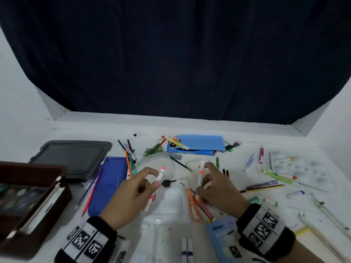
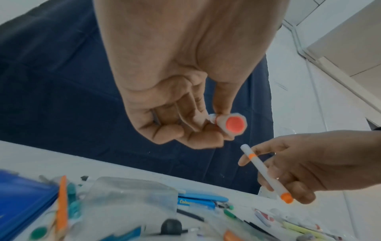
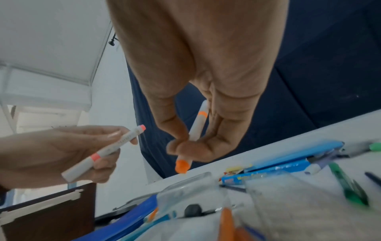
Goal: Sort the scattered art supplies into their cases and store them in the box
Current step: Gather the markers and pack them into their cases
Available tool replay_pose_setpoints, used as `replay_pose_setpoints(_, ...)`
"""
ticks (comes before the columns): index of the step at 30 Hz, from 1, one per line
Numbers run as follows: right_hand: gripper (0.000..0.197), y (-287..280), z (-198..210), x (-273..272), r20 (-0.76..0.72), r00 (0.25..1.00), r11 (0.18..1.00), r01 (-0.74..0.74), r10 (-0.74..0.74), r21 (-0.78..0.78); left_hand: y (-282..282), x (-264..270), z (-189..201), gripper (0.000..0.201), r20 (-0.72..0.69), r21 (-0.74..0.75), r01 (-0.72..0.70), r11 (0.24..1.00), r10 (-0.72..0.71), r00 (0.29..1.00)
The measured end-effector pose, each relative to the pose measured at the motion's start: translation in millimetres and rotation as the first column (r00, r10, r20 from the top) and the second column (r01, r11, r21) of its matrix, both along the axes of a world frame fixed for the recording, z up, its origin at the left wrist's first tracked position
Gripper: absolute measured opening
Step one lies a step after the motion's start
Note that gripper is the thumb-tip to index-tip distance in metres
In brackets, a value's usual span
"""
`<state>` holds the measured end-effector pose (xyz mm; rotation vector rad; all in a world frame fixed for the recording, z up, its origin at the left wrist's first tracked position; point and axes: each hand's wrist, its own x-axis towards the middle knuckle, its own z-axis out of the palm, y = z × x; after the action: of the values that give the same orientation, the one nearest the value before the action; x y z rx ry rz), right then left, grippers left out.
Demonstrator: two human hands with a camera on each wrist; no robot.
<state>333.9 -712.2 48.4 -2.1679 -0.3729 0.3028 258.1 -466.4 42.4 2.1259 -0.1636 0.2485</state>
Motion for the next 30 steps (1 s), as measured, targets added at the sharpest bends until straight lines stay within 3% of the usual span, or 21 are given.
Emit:
replay_pose_setpoints(3,0.075,-2,-2,-38,-0.133,0.99,0.993,-0.035,0.049,0.109,0,-32,-15,0.018,-0.079,0.003,0.041,0.999,-0.04,0.996)
replay_pose_setpoints(6,0.07,-4,-13,-64,-0.139,0.98,0.987,-0.132,0.144,0.093,2,-55,-28,0.018,-0.157,0.007,0.046,0.999,-0.045,0.987)
replay_pose_setpoints(9,0.067,-2,-27,-83,-0.124,0.971,0.978,-0.207,0.206,0.01,5,-71,-35,0.029,-0.225,-0.028,0.093,0.995,-0.097,0.97)
replay_pose_setpoints(14,0.062,5,-45,-100,-0.184,0.956,0.973,-0.226,0.229,0.037,1,-80,-47,0.054,-0.333,-0.141,0.087,0.986,-0.13,0.934)
replay_pose_setpoints(17,0.059,6,-51,-103,-0.218,0.941,0.965,-0.26,0.26,0.03,-9,-78,-52,0.045,-0.409,-0.13,0.098,0.987,-0.144,0.901)
replay_pose_setpoints(21,0.058,6,-57,-107,-0.211,0.938,0.959,-0.283,0.277,0.0,-22,-76,-60,0.052,-0.504,-0.01,0.177,0.984,-0.158,0.849)
replay_pose_setpoints(26,0.06,7,-62,-105,-0.098,0.963,0.958,-0.261,0.25,-0.121,-36,-68,-59,0.043,-0.556,-0.013,0.253,0.967,-0.217,0.802)
replay_pose_setpoints(30,0.07,6,-63,-105,-0.027,0.959,0.929,-0.28,0.282,-0.24,-40,-62,-56,0.039,-0.571,0.029,0.233,0.972,-0.175,0.802)
